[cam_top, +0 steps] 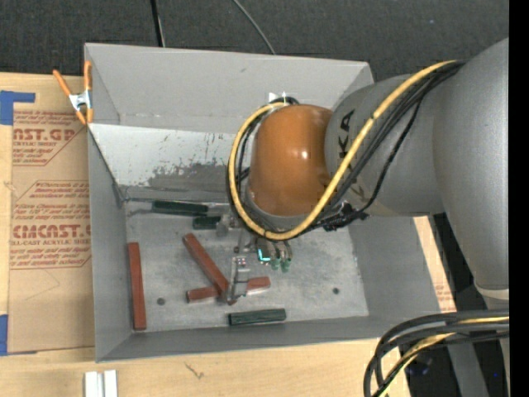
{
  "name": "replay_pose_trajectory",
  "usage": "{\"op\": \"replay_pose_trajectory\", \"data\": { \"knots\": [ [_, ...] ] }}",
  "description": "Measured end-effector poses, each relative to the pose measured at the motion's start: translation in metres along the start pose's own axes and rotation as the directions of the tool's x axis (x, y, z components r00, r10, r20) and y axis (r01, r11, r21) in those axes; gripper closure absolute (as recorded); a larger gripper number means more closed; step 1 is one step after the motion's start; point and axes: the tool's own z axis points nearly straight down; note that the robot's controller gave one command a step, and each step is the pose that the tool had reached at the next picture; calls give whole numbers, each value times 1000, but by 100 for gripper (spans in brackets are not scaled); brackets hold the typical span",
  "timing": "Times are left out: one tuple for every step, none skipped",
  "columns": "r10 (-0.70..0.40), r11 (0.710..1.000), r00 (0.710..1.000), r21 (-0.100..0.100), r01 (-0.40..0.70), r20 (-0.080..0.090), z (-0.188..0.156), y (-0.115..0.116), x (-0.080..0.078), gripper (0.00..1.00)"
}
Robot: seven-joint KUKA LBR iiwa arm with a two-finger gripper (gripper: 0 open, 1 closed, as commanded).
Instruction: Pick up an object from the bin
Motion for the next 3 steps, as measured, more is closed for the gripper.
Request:
{"op": "replay_pose_trajectory", "data": {
  "knots": [
    [1, 1000, 1000, -1, -1, 7, -4, -1, -2, 0],
    [30, 1000, 999, -2, -30, 13, 51, 9, 9, 0],
    [330, 944, 944, -2, -330, 6, 81, -33, 19, 100]
  ]
}}
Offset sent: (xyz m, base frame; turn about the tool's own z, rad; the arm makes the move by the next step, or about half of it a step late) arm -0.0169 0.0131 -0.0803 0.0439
